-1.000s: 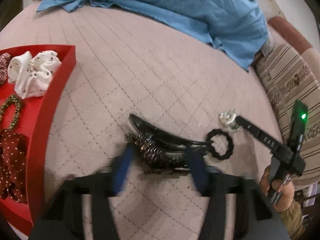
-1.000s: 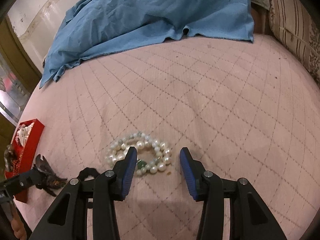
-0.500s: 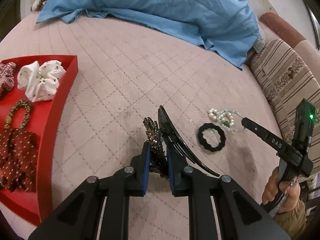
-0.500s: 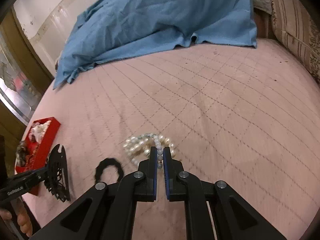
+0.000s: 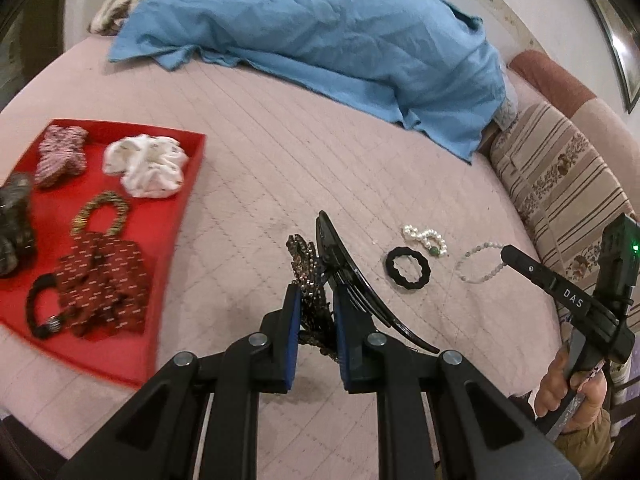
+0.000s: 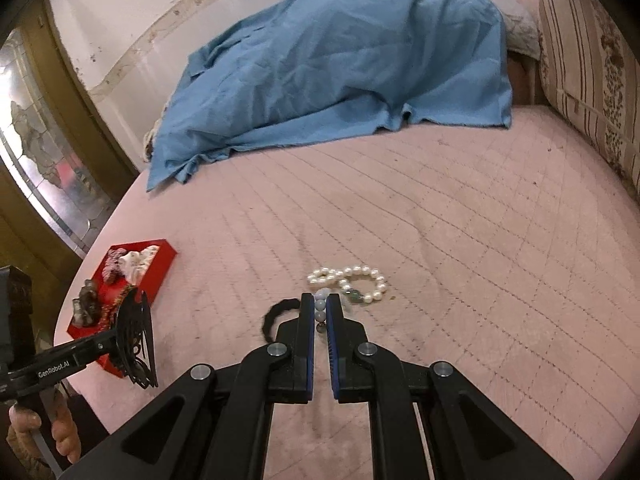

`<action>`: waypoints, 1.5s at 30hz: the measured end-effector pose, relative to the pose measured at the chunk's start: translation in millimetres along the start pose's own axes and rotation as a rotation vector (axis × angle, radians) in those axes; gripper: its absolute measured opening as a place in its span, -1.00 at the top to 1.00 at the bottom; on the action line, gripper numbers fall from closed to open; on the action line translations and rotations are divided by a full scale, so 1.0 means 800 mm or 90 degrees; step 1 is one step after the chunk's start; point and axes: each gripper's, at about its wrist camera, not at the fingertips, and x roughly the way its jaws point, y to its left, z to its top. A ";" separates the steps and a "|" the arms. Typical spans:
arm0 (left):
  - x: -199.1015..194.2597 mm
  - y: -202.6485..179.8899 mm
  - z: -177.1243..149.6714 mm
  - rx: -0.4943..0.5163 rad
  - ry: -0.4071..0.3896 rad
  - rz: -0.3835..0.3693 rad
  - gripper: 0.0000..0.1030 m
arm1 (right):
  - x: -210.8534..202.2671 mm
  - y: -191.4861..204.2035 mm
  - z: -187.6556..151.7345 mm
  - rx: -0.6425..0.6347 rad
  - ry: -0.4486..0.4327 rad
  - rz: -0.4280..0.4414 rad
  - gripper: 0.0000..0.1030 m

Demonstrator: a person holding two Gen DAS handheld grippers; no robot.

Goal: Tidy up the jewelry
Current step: 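Carry claw clips and pearl bracelet into the red tray and open both tools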

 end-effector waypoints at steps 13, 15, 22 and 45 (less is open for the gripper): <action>-0.082 0.097 -0.017 -0.099 -0.072 0.041 0.70 | -0.018 0.103 0.008 -0.084 -0.003 0.038 0.87; -0.091 0.114 -0.018 -0.116 -0.082 0.046 0.70 | -0.017 0.119 0.008 -0.096 -0.001 0.045 0.87; -0.107 0.166 -0.028 -0.173 -0.102 0.066 0.70 | -0.005 0.192 0.008 -0.161 0.016 0.070 0.87; -0.080 0.251 -0.024 -0.234 -0.105 0.076 0.70 | 0.137 0.422 0.036 -0.274 0.116 0.166 0.87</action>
